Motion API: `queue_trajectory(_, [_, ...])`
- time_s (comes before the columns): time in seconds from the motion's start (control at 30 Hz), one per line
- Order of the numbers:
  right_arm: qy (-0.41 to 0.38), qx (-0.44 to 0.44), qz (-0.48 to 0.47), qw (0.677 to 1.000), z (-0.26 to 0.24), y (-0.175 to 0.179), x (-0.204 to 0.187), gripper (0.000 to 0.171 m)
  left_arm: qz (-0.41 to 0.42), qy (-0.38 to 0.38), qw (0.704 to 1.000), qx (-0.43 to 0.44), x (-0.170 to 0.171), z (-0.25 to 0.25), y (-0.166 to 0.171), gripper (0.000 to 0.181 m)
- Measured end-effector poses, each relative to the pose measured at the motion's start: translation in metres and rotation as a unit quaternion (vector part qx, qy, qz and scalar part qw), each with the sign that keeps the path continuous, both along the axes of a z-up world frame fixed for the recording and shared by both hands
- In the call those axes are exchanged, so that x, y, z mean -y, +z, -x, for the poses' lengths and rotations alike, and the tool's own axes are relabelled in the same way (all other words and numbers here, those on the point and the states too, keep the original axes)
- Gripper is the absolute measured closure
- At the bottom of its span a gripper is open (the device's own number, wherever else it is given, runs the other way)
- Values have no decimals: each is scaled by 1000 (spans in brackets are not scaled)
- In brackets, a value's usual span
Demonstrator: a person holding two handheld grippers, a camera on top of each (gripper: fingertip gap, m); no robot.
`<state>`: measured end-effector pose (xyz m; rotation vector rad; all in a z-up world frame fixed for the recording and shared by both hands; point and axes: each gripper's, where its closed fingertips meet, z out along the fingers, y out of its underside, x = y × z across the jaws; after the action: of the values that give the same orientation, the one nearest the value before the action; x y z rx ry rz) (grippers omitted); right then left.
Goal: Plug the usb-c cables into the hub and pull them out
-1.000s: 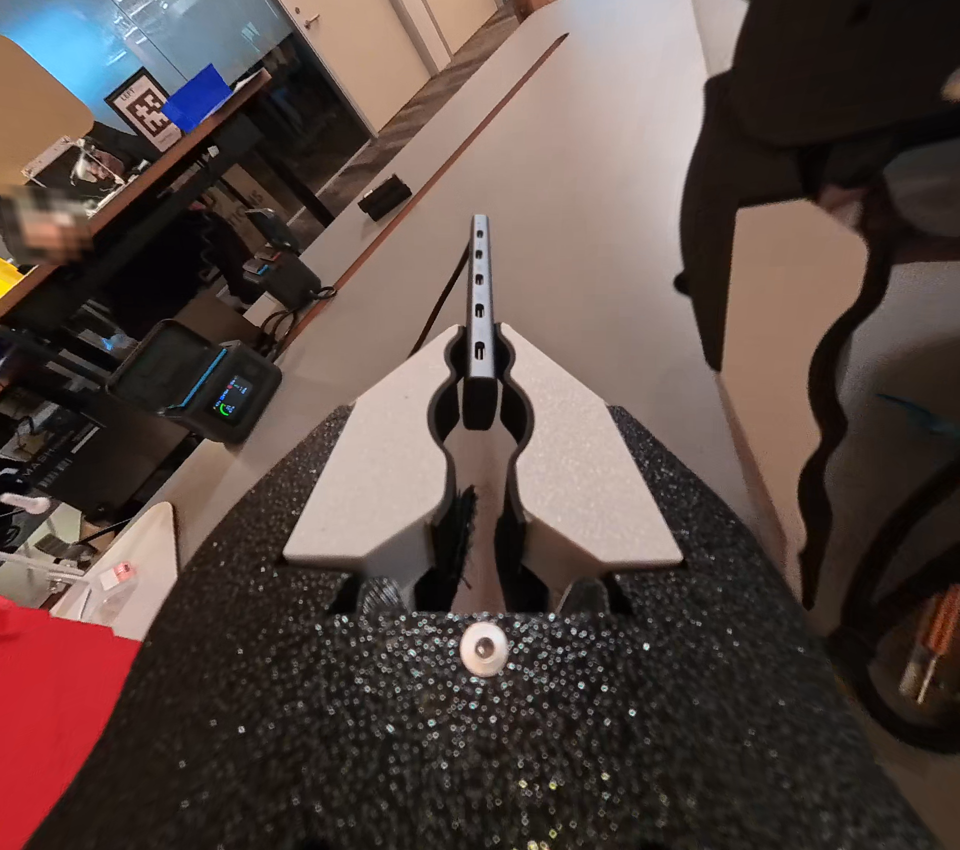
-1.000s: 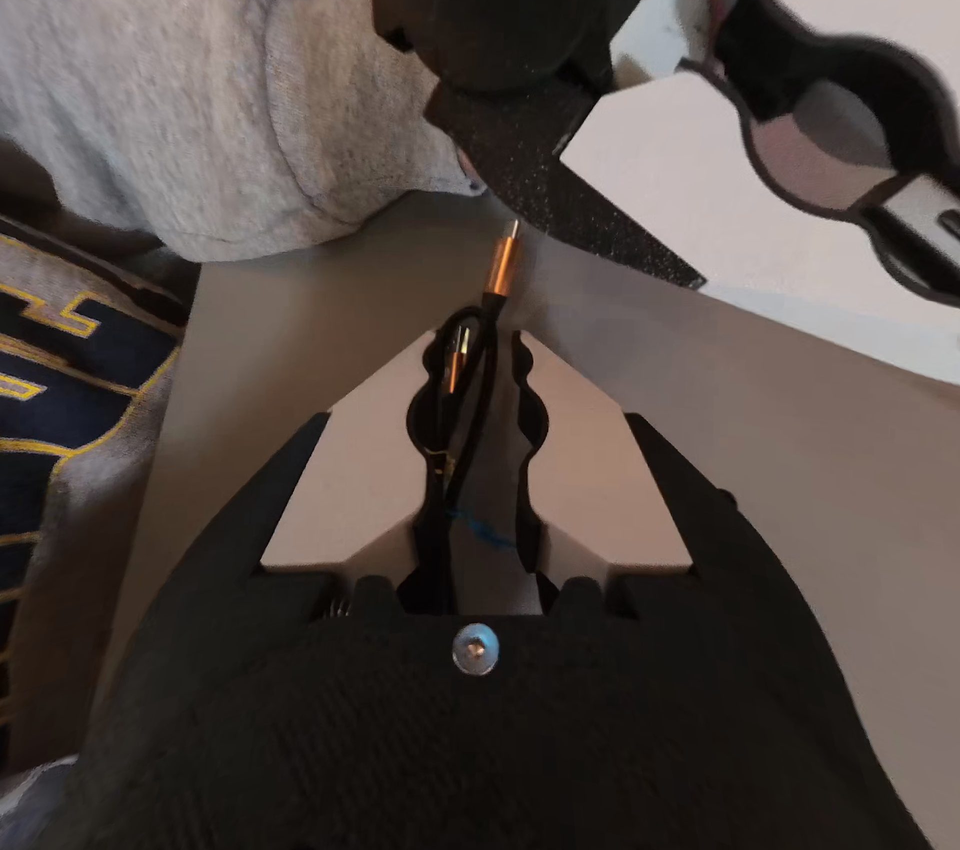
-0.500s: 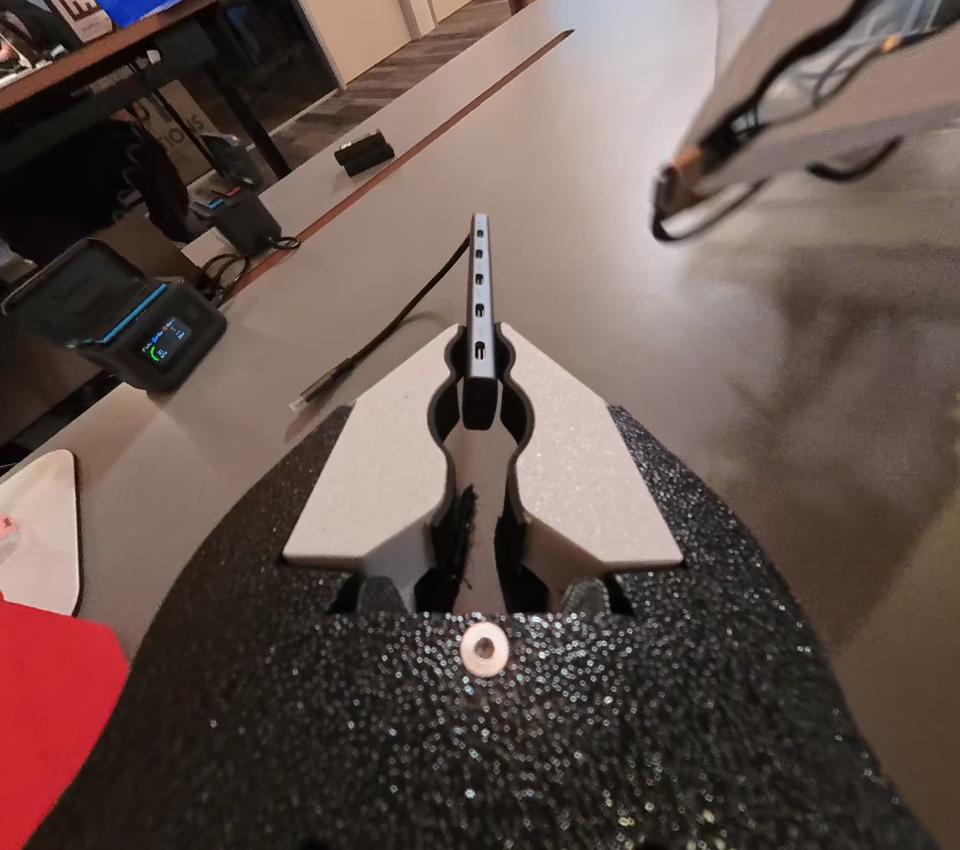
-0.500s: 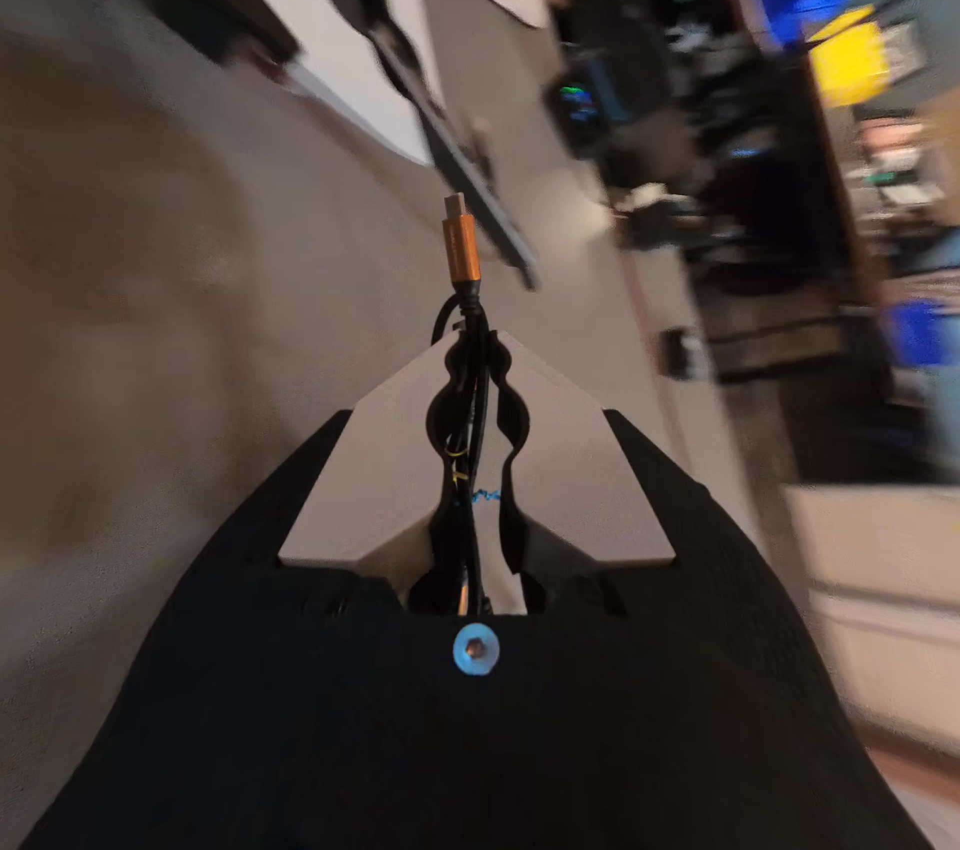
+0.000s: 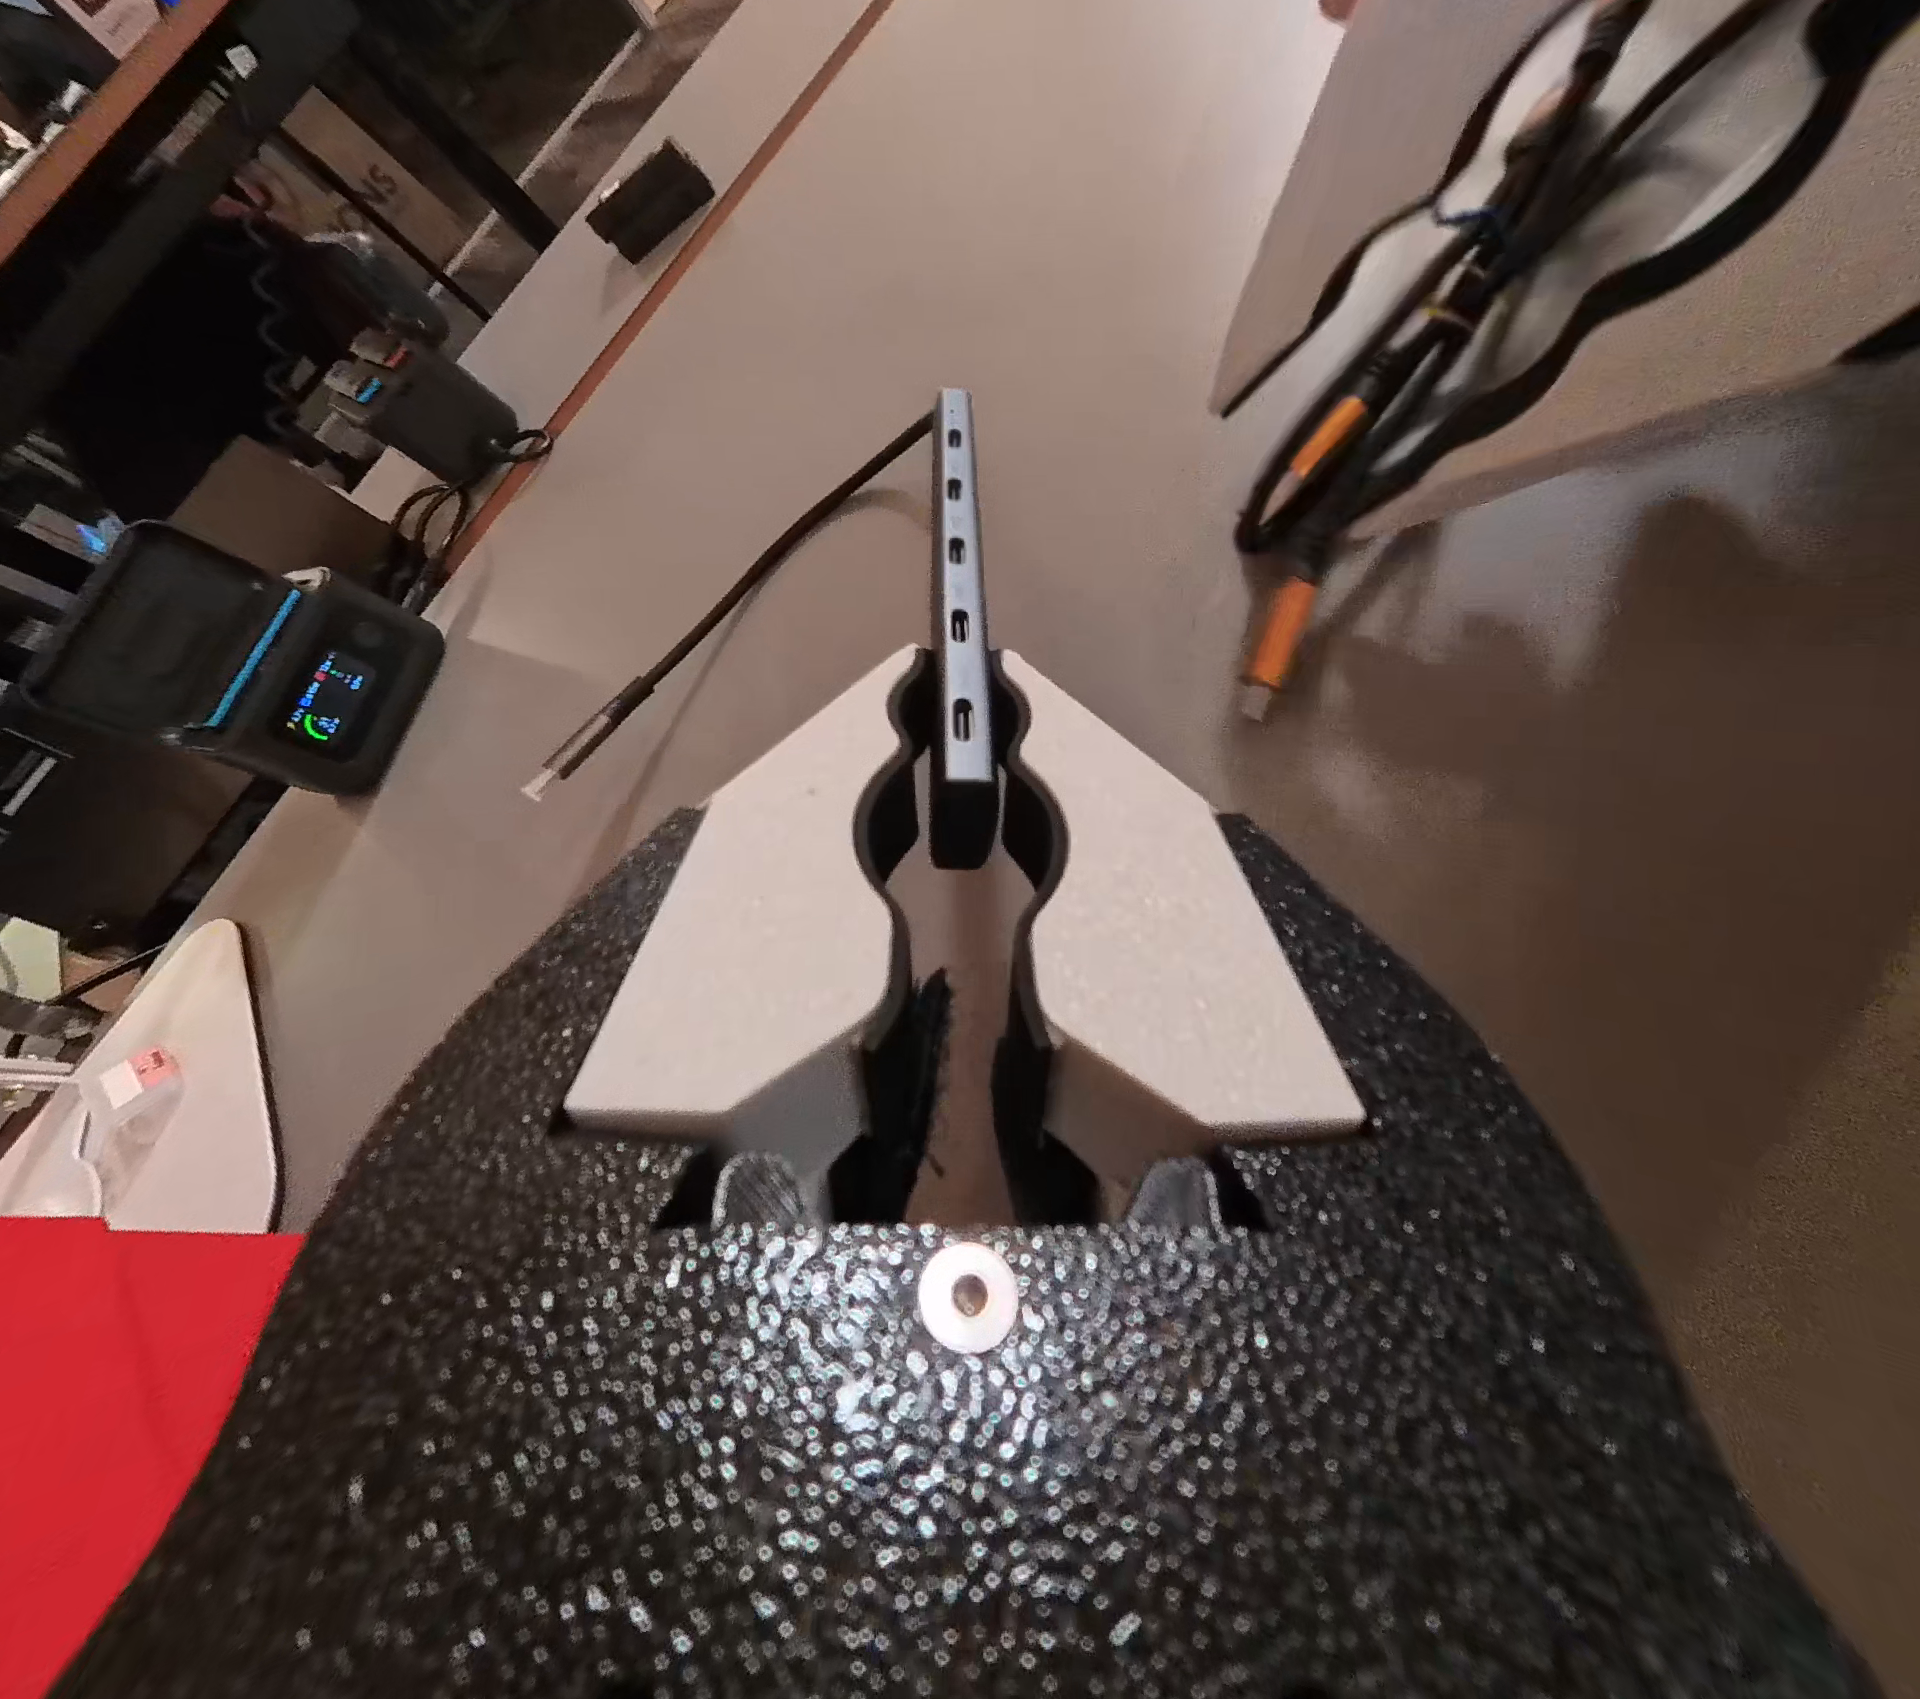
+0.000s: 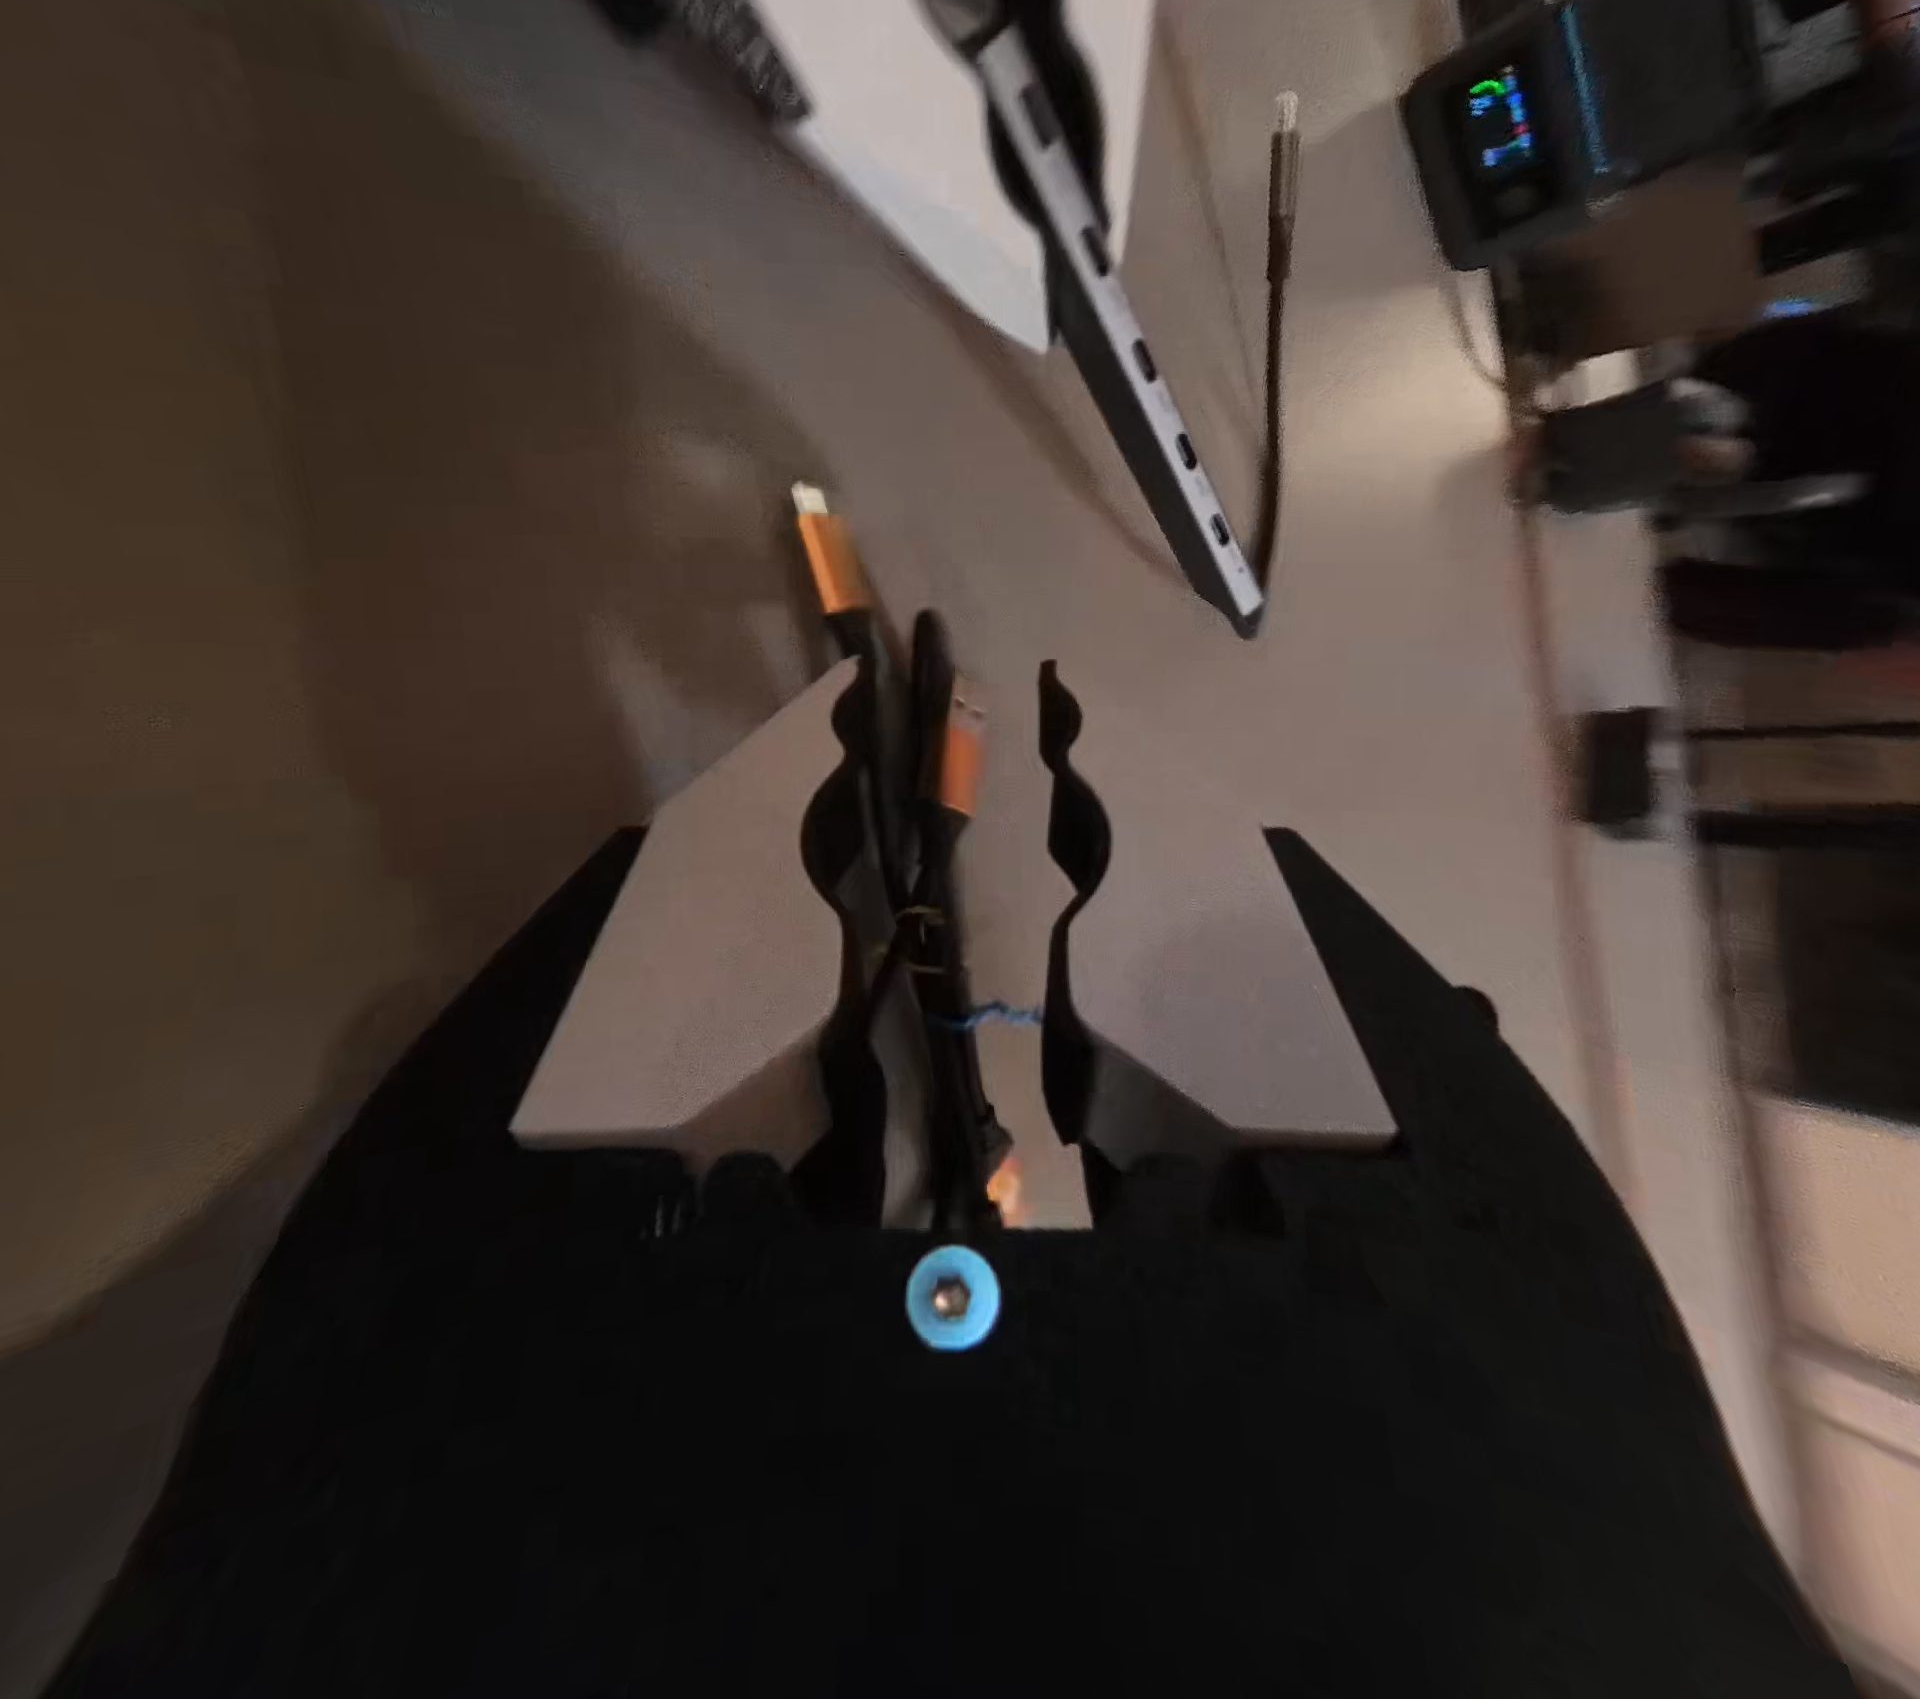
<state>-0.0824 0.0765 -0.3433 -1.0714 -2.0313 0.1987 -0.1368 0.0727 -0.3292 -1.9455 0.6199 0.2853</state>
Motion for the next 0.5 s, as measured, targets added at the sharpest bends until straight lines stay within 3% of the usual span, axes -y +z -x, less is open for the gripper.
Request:
queue_trajectory(0.13, [44, -36, 143, 988, -3, 17, 11, 142, 12, -10, 1000, 5, 1, 3, -5, 174])
queue_trajectory(0.27, [120, 10, 241, 963, -13, 15, 40, 148, 15, -14, 1000, 18, 2, 5, -7, 174])
queue_trajectory(0.5, [154, 45, 225, 961, -5, -5, 44, 151, 17, -18, 999, 31, 3, 6, -7, 174])
